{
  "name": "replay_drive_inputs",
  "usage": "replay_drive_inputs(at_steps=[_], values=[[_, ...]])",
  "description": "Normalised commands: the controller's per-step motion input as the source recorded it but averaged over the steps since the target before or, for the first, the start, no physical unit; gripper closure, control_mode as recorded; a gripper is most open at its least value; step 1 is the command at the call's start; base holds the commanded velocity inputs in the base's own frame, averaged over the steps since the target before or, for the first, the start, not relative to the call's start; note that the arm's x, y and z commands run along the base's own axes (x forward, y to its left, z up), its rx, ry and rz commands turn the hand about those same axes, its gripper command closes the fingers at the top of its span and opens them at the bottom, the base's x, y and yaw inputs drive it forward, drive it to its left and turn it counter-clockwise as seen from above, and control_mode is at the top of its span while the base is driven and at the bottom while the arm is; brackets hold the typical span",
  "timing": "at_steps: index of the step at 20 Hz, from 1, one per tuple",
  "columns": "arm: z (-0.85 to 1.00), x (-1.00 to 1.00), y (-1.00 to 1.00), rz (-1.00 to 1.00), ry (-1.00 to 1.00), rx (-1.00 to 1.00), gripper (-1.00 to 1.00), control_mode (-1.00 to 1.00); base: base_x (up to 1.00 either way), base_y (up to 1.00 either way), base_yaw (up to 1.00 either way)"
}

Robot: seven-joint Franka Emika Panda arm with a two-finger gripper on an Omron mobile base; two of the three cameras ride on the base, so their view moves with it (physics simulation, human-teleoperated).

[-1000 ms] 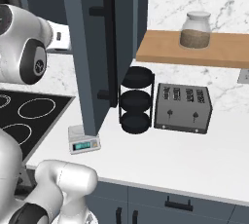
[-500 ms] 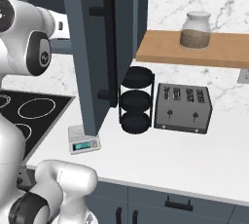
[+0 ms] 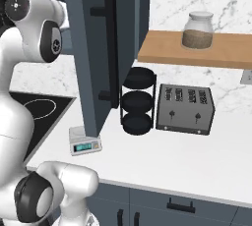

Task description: Pick the honey bottle and place it on the digital scale for weighing, and close the cabinet.

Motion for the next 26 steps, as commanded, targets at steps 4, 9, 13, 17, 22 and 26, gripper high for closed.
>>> replay_drive_inputs(at_steps=[4, 9, 13, 17, 22, 26], values=[[0.0, 0.5, 0.0, 0.0, 0.0, 0.0, -1.0, -1.0, 0.0, 0.0, 0.0], [0.0, 0.53, -0.09, 0.0, -0.01, 0.0, -1.0, -1.0, 0.0, 0.0, 0.0], [0.0, 0.52, -0.12, 0.0, -0.03, 0.0, -1.0, -1.0, 0.0, 0.0, 0.0], [0.0, 0.42, -0.02, 0.0, -0.03, 0.0, -1.0, -1.0, 0.0, 0.0, 0.0], [0.0, 0.43, 0.0, 0.0, 0.0, 0.0, -1.0, -1.0, 0.0, 0.0, 0.0], [0.0, 0.48, 0.0, 0.0, 0.0, 0.0, -1.0, -1.0, 0.0, 0.0, 0.0]])
